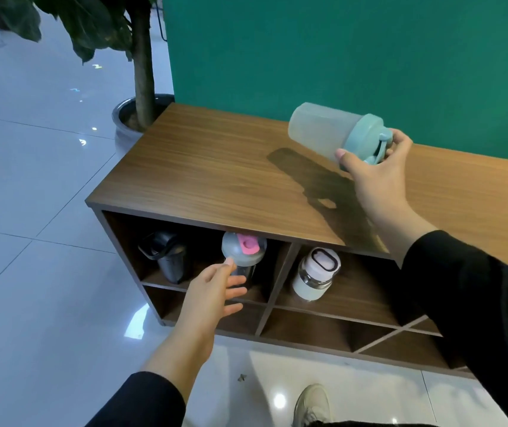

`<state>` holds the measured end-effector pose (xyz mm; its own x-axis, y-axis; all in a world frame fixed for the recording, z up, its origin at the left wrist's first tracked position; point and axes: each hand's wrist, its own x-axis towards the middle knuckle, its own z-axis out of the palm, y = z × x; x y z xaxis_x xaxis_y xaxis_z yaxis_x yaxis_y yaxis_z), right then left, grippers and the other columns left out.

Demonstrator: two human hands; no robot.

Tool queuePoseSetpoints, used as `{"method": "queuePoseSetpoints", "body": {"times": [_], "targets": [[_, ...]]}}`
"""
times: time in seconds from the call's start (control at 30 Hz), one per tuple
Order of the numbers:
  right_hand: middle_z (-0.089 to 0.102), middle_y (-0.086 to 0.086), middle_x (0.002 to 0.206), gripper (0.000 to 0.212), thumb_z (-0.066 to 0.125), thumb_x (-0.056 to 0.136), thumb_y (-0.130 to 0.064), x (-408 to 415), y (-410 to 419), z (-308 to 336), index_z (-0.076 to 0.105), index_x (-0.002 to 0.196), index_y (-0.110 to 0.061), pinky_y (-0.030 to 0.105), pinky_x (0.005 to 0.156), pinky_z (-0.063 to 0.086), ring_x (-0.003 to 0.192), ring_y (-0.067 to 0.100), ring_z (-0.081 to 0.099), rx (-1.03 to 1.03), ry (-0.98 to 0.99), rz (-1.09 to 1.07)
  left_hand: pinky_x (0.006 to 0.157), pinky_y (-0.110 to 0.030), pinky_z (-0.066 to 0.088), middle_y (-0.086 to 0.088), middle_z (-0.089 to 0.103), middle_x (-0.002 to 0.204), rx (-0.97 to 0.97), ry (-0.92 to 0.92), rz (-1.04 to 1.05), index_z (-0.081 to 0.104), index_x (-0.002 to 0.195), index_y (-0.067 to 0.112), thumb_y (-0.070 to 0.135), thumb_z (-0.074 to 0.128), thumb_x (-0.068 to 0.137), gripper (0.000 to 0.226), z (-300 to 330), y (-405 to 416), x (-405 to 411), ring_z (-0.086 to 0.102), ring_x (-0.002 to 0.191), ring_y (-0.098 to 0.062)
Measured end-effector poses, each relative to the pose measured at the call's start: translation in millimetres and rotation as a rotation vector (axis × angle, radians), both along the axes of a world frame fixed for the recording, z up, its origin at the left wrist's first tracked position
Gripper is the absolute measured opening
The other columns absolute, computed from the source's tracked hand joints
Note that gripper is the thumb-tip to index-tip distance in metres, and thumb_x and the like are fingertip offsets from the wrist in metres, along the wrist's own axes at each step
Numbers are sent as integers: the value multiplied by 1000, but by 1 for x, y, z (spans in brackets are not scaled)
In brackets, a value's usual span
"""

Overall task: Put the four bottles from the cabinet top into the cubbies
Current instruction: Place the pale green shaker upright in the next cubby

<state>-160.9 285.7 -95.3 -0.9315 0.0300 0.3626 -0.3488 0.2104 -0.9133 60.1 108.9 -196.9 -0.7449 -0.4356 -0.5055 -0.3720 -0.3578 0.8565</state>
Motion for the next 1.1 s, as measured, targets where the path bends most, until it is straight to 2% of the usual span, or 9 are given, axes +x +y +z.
{"method": "queuePoseSetpoints", "body": {"times": [0.17,0.23,0.33,0.47,0.57,0.67,0.77,0.9,1.1], "targets": [[51,-1,129,77,86,75,-18,115,36,15,36,132,-29,15,83,49,110,3,59,0,-26,156,88,-49,62,-11,78,111,14,75,6,66,125,16,53,49,100,47,17,19,11,77,99,-27],[52,-11,125,79,86,74,-11,162,55,10,38,133,-32,19,84,53,108,0,60,12,-93,237,85,-52,62,-13,76,115,75,125,-25,61,132,19,65,45,87,66,27,29,18,77,99,-32],[50,-25,125,87,91,67,-19,219,86,-10,41,131,-48,31,94,53,118,3,55,105,-195,271,71,-49,63,-13,74,124,165,115,-169,58,137,28,75,39,73,81,40,53,28,77,102,-34],[40,-32,132,100,94,58,-29,251,109,-41,36,132,-64,34,104,46,130,-1,43,176,-272,237,66,-40,62,-20,72,126,280,26,-284,61,135,26,70,49,84,69,33,87,33,76,103,-34],[45,-31,128,112,96,57,-28,256,116,-58,27,137,-64,18,88,52,120,-8,50,-22,-371,165,76,-43,64,-26,69,129,444,-27,-231,64,134,13,48,61,94,54,24,109,26,74,109,-36],[48,-23,121,95,91,65,-12,250,120,-70,36,132,-52,13,69,54,99,-14,56,-134,-460,44,87,-48,63,-27,68,130,512,-86,-195,61,136,11,45,71,86,62,14,125,15,70,116,-38],[52,-17,118,77,90,68,-15,234,131,-82,45,125,-42,13,69,54,97,-11,57,-109,-446,-38,95,-51,59,-22,67,132,438,-142,-265,55,143,17,50,65,92,62,6,142,2,70,116,-36],[56,-17,113,72,89,70,-27,183,152,-94,43,125,-38,14,69,52,101,-1,59,69,-423,-119,101,-49,56,-18,58,146,161,-291,-403,40,155,21,51,53,100,64,-3,157,-14,66,119,-35],[52,-6,125,76,86,72,-34,113,166,-124,44,136,-29,33,91,53,113,12,55,358,-391,-135,97,-44,59,-8,68,132,-41,-297,-510,53,144,20,43,53,103,47,-16,162,-26,70,110,-24]]}}
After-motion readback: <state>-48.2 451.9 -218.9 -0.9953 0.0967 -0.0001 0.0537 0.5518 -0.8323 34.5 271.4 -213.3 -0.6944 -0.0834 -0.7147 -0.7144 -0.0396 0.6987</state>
